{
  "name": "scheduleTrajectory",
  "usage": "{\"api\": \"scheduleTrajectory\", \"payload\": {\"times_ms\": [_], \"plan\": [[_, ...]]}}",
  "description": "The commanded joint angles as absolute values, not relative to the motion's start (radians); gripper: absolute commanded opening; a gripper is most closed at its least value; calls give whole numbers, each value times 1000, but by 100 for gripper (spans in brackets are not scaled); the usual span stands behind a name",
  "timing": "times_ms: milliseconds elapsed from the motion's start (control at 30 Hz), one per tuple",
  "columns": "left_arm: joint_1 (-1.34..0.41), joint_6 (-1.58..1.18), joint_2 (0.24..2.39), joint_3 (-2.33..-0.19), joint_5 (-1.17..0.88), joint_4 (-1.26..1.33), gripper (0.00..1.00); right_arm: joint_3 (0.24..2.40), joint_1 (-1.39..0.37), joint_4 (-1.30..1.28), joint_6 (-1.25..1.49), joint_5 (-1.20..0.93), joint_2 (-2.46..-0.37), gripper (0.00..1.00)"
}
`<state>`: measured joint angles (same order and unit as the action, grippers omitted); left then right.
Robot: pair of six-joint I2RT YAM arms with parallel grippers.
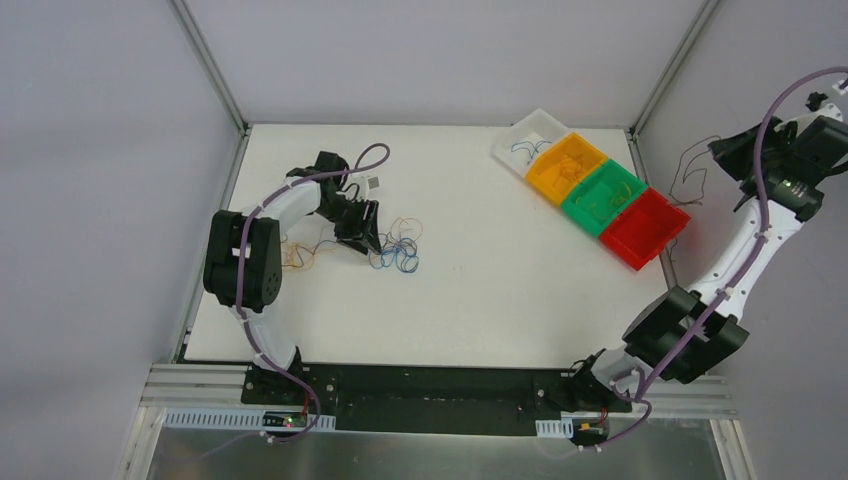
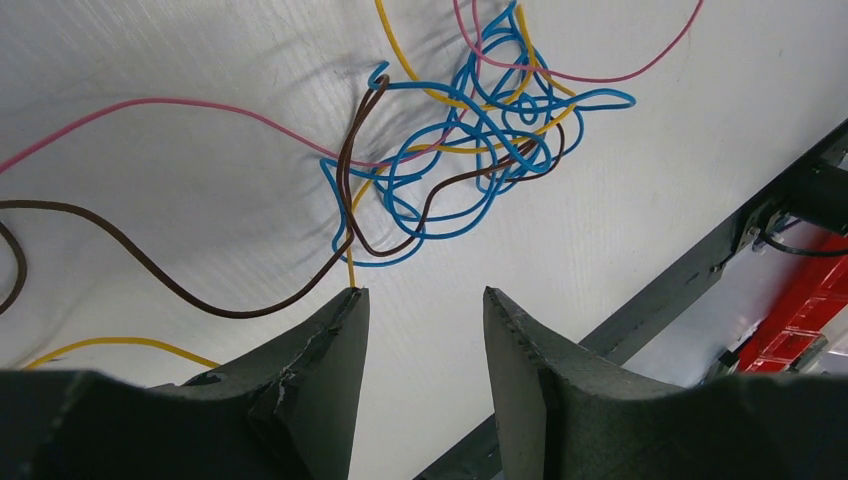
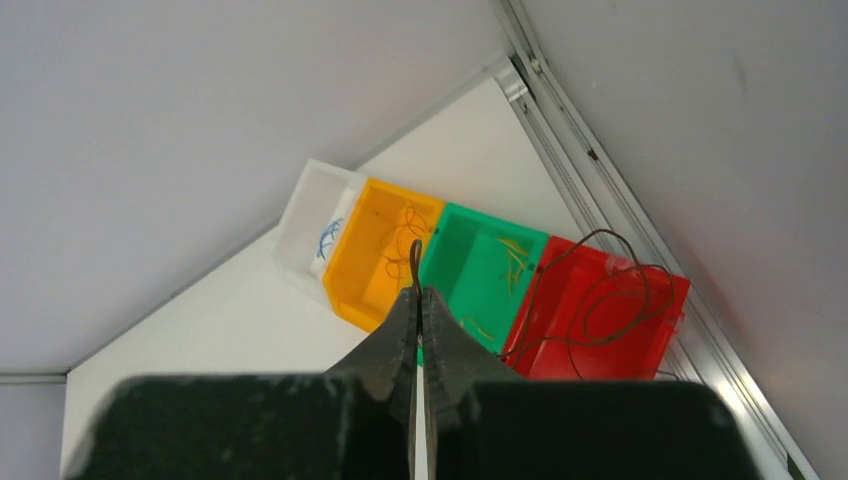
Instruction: Untangle the cables
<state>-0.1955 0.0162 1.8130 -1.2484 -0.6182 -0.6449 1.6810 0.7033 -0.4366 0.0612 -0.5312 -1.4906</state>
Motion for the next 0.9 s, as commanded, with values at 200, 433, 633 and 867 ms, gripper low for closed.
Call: {"api": "scheduleTrajectory", "payload": {"times_ms": [200,433,633,867], "plan": [[-199,55,1820,-1361,-635,-769,47,1493,673,-340,-53,-451,-1379,0],[-196,79,1845,-1419,-622,-819,47,1431,611,-342,-118,-390,-1416,0],[-195,100,1847,-1426,-612,-848,47,1362,563,-305,-130,-331,-1454,0],[-186,127,1848,-1444,-597,-883,46,1262,529,-236,-183,-232,-1493,0]]}}
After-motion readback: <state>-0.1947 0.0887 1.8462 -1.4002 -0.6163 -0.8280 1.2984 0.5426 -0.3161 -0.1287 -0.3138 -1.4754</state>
